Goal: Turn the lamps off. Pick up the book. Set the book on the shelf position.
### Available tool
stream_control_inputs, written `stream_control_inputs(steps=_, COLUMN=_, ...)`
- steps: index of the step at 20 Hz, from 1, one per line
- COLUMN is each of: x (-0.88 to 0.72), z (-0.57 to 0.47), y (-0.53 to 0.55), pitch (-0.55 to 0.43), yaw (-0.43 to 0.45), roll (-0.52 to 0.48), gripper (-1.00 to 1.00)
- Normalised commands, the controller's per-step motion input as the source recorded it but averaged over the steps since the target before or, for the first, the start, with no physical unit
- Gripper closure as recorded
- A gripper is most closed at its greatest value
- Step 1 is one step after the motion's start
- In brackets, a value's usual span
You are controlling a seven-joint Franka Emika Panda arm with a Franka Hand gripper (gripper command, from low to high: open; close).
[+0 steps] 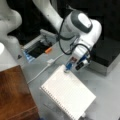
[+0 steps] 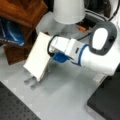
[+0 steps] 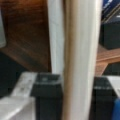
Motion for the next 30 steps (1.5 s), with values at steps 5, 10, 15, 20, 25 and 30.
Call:
stream_control_inputs(steps=5, x=0.50, z=0.17, y=0.19, pitch=0.113, yaw=-0.203, roll=-0.282, gripper=1.00)
stream_control_inputs(steps=10, x=0.48, z=0.27, y=0.30, pitch=0.158, yaw=-0.334, roll=-0.300, gripper=1.00)
stream_control_inputs(steps=15, x=0.46, z=0.24, y=0.30, pitch=0.168, yaw=-0.442, roll=-0.287, gripper=1.00)
stream_control_inputs(steps=20, x=0.42, z=0.22, y=0.29, pitch=0.130, yaw=-0.415, roll=-0.288, gripper=1.00)
stream_control_inputs(steps=25, x=0.40, z=0.29, y=0.25, pitch=0.152, yaw=-0.359, roll=-0.283, gripper=1.00)
stream_control_inputs(steps=30, x=0.37, z=0.38, y=0.19, pitch=0.166, yaw=-0.286, roll=-0.275, gripper=1.00)
